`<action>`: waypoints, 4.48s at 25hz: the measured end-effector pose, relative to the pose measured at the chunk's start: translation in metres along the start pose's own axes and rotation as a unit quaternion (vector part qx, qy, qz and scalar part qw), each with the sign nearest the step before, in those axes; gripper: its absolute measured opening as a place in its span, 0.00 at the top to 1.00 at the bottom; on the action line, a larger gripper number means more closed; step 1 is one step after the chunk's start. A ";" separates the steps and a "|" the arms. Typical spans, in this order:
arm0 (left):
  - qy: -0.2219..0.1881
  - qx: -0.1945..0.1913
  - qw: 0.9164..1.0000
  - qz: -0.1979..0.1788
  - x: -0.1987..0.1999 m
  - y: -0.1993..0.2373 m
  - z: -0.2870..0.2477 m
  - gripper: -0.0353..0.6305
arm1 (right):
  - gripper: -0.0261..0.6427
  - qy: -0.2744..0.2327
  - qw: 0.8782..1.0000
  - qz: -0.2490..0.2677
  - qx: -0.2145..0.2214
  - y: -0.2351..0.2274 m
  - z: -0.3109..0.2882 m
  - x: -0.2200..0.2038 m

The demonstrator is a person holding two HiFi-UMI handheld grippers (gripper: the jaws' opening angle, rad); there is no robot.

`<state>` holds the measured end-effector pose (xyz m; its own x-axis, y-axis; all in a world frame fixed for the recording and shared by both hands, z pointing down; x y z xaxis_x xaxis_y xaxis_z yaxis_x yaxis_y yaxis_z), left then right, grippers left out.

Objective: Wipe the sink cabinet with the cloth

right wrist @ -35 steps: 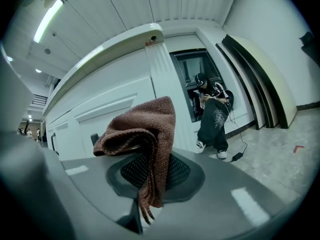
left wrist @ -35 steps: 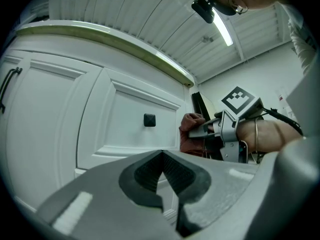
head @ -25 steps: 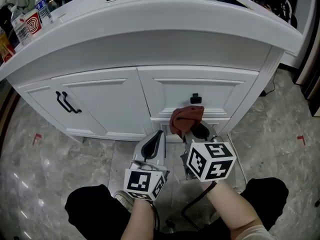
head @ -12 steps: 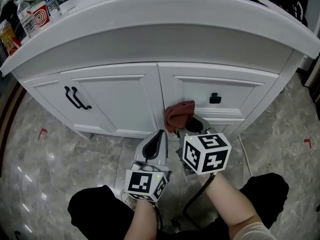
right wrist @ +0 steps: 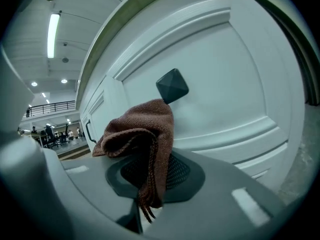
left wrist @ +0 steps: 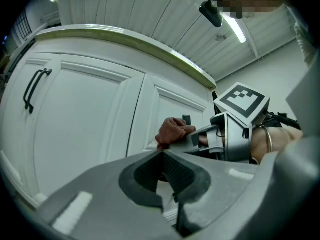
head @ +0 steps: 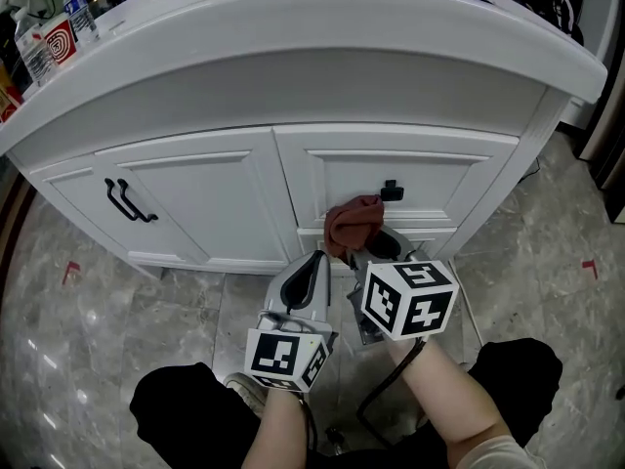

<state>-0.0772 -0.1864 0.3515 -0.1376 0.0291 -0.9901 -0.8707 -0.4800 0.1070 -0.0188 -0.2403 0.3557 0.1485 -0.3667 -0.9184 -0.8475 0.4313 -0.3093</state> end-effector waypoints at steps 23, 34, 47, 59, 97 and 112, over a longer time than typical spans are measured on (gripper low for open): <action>0.013 -0.065 0.998 0.007 -0.015 -0.072 -0.038 0.95 | 0.84 -0.034 0.992 -0.040 -0.116 -0.119 0.076 0.022; 0.038 -0.061 0.997 -0.001 -0.036 -0.069 -0.037 0.95 | 0.84 -0.030 0.984 -0.018 -0.176 -0.148 0.094 0.006; 0.060 0.048 0.997 -0.011 -0.047 0.036 0.014 0.95 | 0.84 0.055 0.998 0.011 -0.006 -0.002 -0.009 -0.064; 0.063 0.064 0.996 -0.008 -0.052 0.060 0.024 0.95 | 0.84 0.091 0.995 0.009 0.028 0.028 -0.056 -0.101; 0.074 -0.034 0.997 -0.006 -0.070 -0.035 -0.034 0.95 | 0.84 0.068 0.989 -0.076 -0.109 -0.121 0.031 -0.075; 0.105 -0.050 0.993 0.000 -0.097 -0.054 -0.034 0.95 | 0.84 0.046 0.979 -0.044 -0.195 -0.181 0.076 -0.063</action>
<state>-0.0002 -0.1932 0.4387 -0.0265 -0.1484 -0.9886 -0.8182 -0.5649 0.1067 0.1641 -0.2323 0.4510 0.1982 -0.4690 -0.8607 -0.9662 0.0543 -0.2520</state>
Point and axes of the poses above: the fingertips, and each gripper's own axes: z backward along the fingers, y to its left, x out of its top, the point moved 1 cm from there along z, backward along the fingers, and after that the axes turned 2 degrees about -x, right-handed, at the moved point
